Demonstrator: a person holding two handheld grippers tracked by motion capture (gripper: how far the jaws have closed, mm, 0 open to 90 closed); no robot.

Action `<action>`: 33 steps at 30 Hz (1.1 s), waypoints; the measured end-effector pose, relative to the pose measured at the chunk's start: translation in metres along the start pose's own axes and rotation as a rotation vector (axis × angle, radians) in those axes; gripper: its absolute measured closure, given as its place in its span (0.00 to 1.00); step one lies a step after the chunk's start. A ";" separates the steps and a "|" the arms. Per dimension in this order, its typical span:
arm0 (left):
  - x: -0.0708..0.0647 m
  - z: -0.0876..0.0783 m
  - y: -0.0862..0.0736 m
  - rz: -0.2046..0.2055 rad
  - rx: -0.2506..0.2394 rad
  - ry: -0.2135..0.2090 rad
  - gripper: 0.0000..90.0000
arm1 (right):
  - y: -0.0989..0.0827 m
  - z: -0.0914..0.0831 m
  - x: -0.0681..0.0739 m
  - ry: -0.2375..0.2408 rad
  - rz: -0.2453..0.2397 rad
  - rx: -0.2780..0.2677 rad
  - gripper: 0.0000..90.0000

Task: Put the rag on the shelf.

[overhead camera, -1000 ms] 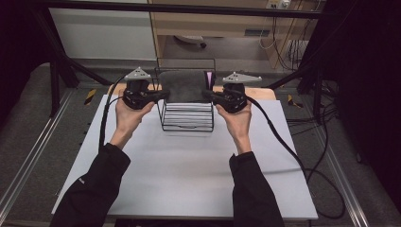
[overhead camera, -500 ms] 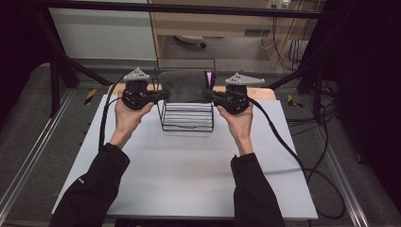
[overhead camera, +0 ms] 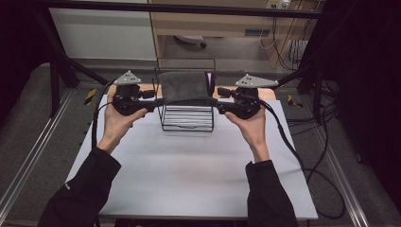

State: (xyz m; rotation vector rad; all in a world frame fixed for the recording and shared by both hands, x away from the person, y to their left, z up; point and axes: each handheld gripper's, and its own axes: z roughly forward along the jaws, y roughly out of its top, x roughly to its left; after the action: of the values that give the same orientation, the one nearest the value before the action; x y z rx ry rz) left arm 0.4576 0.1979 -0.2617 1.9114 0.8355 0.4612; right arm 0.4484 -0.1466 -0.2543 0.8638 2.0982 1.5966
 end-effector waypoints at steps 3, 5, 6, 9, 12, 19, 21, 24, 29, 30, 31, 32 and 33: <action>-0.001 -0.005 -0.008 0.016 0.011 0.004 0.41 | -0.002 -0.004 0.001 -0.010 -0.007 0.011 0.33; -0.001 -0.007 -0.013 0.017 0.024 0.002 0.36 | -0.004 -0.008 0.001 -0.006 0.003 0.016 0.28; -0.001 -0.008 -0.017 0.021 0.030 0.001 0.34 | -0.006 -0.009 0.000 -0.005 0.010 0.019 0.26; 0.000 -0.012 -0.026 0.020 0.029 0.004 0.28 | -0.011 -0.014 -0.001 -0.013 0.015 0.023 0.21; -0.001 -0.015 -0.036 0.020 0.034 0.002 0.21 | -0.017 -0.019 -0.001 -0.013 0.016 0.037 0.15; -0.004 -0.019 -0.057 0.023 0.069 0.018 0.11 | -0.038 -0.031 0.002 -0.007 0.028 0.054 0.08; -0.006 -0.020 -0.064 0.028 0.078 0.010 0.10 | -0.044 -0.033 0.003 -0.015 0.031 0.066 0.06; -0.009 -0.021 -0.074 0.030 0.077 0.001 0.10 | -0.054 -0.036 0.003 -0.022 0.033 0.087 0.04; -0.011 -0.024 -0.091 0.017 0.065 -0.018 0.10 | -0.072 -0.039 0.002 -0.038 0.041 0.125 0.01; -0.011 -0.024 -0.095 0.013 0.061 -0.019 0.10 | -0.076 -0.039 0.001 -0.037 0.046 0.129 0.01; -0.011 -0.024 -0.099 0.009 0.055 -0.018 0.10 | -0.080 -0.040 0.000 -0.034 0.054 0.134 0.01; -0.011 -0.024 -0.103 0.006 0.047 -0.016 0.10 | -0.084 -0.041 -0.001 -0.032 0.060 0.132 0.01; -0.011 -0.025 -0.106 0.006 0.048 -0.013 0.10 | -0.087 -0.042 -0.001 -0.029 0.065 0.131 0.01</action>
State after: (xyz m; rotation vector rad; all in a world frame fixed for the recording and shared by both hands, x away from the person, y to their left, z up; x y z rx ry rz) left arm 0.3970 0.2376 -0.3441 1.9596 0.8394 0.4352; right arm 0.4019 -0.1929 -0.3251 1.0016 2.1955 1.4820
